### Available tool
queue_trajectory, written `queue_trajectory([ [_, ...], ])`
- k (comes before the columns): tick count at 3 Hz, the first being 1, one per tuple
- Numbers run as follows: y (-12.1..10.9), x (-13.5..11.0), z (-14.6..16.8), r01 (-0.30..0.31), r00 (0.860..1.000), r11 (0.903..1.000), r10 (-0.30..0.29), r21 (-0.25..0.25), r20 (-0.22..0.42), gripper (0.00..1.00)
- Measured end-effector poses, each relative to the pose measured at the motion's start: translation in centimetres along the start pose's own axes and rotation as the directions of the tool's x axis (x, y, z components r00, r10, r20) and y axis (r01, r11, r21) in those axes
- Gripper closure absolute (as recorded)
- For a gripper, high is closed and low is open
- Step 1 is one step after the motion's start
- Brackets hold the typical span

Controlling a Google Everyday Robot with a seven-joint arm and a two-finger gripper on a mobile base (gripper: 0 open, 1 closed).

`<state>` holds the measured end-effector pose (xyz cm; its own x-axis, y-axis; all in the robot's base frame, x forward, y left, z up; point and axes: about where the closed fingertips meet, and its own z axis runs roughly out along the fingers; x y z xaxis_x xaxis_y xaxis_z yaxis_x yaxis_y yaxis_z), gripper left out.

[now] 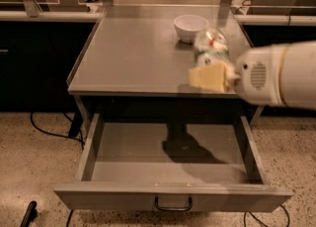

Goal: Place 7up can into top drawer

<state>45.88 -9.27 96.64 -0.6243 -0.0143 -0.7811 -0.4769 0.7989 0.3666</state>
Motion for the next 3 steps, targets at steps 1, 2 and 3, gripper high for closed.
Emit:
queue_trajectory([
  [1, -2.6, 3.1, -0.1, -0.061, 0.998, 0.9965, 0.061, 0.057, -0.003, 1.0],
  [2, -2.0, 2.6, -0.4, -0.044, 0.999, 0.9971, 0.043, 0.062, 0.018, 1.0],
  [3, -4.7, 5.0, 0.1, -0.123, 0.992, 0.9849, 0.12, 0.121, 0.036, 1.0],
])
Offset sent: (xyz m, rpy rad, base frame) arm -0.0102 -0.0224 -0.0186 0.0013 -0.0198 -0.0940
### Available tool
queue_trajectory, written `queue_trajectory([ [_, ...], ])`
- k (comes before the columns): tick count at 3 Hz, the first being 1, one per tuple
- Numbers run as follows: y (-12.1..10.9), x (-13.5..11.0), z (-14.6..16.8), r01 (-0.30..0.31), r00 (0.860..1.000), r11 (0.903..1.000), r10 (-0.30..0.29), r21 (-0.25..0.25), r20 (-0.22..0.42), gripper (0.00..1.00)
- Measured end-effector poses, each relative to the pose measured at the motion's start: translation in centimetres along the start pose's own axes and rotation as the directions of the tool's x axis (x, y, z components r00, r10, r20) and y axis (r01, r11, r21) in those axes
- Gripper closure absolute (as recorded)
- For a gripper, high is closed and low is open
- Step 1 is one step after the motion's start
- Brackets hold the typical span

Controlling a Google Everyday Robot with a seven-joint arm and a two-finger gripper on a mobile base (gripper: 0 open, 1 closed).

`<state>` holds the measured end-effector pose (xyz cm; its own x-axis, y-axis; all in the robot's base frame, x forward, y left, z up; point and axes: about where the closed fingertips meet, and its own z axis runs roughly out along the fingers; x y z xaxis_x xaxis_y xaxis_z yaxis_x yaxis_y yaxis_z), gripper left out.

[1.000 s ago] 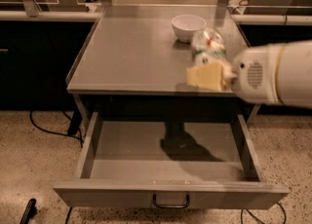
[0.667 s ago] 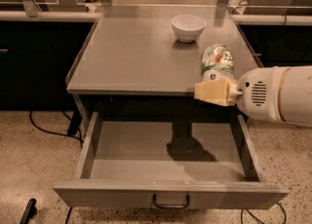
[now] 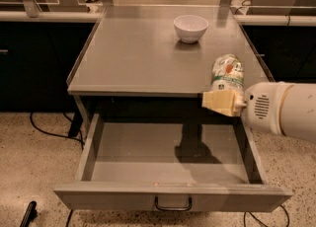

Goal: Place 7up can into top drawer

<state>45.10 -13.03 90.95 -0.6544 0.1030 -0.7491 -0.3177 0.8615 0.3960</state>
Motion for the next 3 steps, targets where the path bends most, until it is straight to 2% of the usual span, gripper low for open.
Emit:
queue_trajectory([
  [1, -3.1, 3.7, 2.1, -0.118, 0.993, 0.9926, 0.119, 0.028, -0.015, 1.0],
  [2, -4.4, 7.3, 4.2, -0.203, 0.977, 0.9786, 0.205, 0.031, -0.064, 1.0],
  [3, -4.9, 10.6, 6.8, -0.274, 0.952, 0.9617, 0.273, 0.018, -0.139, 1.0],
])
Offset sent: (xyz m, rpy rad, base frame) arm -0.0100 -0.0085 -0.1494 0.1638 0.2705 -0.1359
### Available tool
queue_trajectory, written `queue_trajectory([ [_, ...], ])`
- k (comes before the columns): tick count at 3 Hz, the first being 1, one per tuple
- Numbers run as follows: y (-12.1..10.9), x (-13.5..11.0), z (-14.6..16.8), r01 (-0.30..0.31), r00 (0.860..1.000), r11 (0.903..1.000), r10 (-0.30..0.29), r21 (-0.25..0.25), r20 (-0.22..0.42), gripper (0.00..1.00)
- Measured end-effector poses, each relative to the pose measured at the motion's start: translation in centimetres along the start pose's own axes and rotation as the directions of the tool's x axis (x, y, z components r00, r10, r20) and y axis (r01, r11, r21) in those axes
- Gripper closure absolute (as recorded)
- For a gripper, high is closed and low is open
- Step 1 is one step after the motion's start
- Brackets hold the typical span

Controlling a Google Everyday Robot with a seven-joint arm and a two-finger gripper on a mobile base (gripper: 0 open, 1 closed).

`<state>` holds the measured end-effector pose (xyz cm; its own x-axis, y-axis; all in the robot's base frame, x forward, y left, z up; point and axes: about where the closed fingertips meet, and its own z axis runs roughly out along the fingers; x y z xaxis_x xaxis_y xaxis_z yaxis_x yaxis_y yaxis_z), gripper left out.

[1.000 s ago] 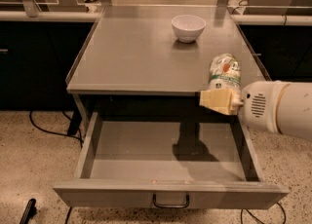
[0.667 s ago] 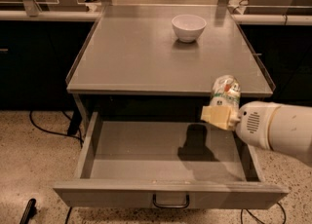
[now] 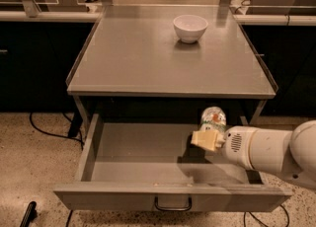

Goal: Place 7up can into top drawer

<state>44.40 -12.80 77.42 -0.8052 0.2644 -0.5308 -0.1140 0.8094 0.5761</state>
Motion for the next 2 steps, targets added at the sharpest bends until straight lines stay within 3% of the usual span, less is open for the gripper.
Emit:
queue_trajectory([
  [2, -1.9, 3.6, 5.7, -0.044, 0.984, 0.999, 0.043, -0.005, -0.171, 1.0],
])
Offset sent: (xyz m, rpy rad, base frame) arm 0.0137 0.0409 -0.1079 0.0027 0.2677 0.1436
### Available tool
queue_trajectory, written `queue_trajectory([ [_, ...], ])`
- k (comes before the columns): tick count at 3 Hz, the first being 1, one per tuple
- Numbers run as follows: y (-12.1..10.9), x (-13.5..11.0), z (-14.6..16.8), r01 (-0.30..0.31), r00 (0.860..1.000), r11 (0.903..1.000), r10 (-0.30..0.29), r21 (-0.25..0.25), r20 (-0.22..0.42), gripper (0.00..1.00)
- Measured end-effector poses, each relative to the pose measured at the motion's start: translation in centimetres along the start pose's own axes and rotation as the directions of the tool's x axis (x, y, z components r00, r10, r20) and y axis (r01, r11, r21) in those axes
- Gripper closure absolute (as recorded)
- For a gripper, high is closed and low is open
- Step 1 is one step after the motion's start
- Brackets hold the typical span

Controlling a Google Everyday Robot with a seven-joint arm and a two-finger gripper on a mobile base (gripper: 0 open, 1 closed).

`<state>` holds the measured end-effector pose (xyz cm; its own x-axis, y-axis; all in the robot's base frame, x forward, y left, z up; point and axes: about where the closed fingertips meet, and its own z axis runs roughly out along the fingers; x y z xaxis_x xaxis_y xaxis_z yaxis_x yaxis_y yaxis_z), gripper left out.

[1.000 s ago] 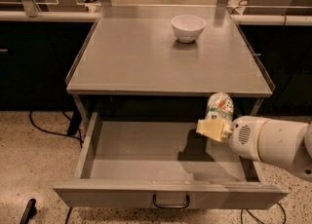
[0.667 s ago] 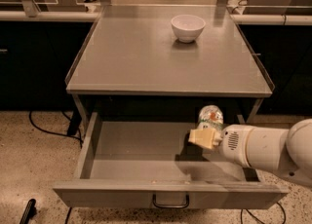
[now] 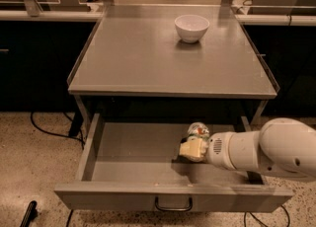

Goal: Place 7up can into top drawer

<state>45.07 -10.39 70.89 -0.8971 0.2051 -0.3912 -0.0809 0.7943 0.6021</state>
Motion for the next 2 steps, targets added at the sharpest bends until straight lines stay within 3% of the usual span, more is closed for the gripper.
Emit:
queue_trajectory([
  [1, -0.8, 0.7, 2.61, 0.009, 0.997, 0.9998, -0.008, 0.015, -0.077, 1.0],
  [2, -0.47, 0.68, 2.73, 0.018, 0.997, 0.9997, -0.017, 0.013, -0.079, 1.0],
])
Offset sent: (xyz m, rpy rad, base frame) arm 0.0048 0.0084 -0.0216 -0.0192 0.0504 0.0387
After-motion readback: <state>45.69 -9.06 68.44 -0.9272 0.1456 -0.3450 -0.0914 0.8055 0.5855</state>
